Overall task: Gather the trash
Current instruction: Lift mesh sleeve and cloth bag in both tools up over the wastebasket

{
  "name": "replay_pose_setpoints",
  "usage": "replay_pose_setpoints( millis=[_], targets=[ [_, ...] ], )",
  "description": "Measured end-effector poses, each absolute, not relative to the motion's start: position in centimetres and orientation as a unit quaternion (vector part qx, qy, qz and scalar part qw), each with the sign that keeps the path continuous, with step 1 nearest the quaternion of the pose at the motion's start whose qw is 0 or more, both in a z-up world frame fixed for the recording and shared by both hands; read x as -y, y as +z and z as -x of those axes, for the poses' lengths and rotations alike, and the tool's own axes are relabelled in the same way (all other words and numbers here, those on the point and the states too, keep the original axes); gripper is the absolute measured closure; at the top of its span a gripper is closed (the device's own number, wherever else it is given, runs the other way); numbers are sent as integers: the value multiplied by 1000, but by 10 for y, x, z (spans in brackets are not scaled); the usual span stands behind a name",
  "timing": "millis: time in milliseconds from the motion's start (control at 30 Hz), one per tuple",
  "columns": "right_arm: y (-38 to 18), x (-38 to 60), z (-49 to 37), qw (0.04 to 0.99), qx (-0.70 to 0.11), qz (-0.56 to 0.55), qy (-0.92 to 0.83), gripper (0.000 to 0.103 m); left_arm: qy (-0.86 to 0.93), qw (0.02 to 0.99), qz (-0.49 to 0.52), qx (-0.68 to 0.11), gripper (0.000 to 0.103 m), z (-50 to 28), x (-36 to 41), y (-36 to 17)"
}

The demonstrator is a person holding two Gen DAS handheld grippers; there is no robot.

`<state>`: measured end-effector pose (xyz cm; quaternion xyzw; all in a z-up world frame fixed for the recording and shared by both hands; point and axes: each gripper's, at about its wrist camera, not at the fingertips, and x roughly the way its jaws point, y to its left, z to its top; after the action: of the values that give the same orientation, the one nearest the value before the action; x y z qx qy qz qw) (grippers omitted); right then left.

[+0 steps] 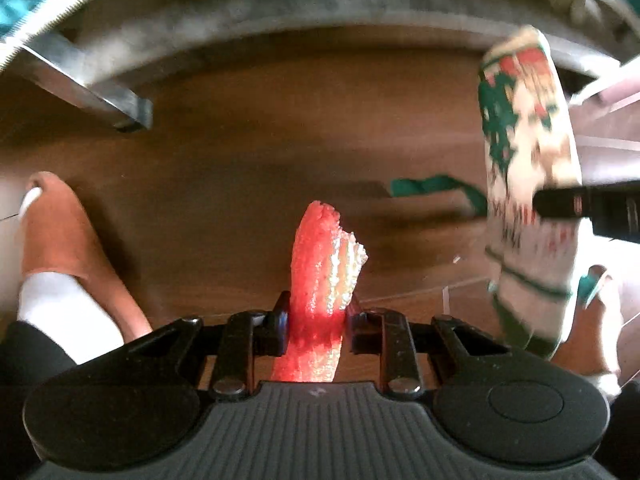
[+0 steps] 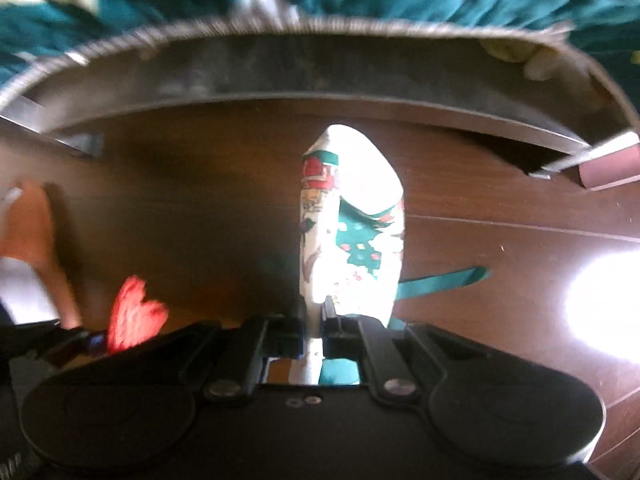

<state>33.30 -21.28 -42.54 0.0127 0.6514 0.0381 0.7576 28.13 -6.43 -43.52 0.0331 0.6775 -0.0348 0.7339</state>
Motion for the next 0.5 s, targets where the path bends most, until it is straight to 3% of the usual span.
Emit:
replay_pose_setpoints(
  millis=[500],
  targets=[
    [-236,199,-234,837,-533,-12,121,97,-40,833,25,-552,78,-220,21,-253]
  ],
)
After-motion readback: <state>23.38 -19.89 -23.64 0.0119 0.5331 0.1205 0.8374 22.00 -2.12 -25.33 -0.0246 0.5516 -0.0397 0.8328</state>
